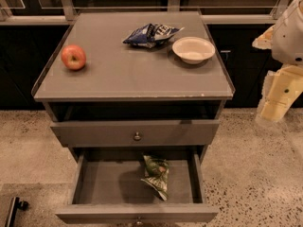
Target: Pick green jalapeno chip bag from middle drawer and place on counter
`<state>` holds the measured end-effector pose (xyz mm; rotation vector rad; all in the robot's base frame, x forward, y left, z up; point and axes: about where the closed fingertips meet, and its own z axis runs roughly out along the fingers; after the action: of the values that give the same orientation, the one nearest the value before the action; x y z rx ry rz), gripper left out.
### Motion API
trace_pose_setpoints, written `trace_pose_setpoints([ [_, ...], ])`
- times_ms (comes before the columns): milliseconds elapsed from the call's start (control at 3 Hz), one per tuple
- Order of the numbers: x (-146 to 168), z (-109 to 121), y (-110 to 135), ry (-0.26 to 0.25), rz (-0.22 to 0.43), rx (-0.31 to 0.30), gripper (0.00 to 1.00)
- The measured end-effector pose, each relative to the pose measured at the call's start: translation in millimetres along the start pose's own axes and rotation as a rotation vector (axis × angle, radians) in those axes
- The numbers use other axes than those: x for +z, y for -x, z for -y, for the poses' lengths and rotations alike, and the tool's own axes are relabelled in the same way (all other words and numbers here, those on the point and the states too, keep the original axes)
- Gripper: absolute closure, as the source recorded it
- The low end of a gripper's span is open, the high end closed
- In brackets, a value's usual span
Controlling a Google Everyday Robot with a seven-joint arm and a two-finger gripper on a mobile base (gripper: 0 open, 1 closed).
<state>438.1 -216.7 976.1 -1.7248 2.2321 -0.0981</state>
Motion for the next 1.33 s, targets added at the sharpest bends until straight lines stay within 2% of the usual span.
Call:
trace_pose_setpoints([
  [333, 0.0, 0.0, 0.0, 0.0, 0.0, 0.0, 0.0],
  [667, 6.2, -1.7, -1.0, -0.012, 0.025, 0.027, 0.0],
  [1000, 32.5, -13.3, 4.6, -0.014, 0.081, 0.08, 0.0],
  [1333, 78.2, -24.0, 14.8, 0.015, 0.148, 0.12, 0.0],
])
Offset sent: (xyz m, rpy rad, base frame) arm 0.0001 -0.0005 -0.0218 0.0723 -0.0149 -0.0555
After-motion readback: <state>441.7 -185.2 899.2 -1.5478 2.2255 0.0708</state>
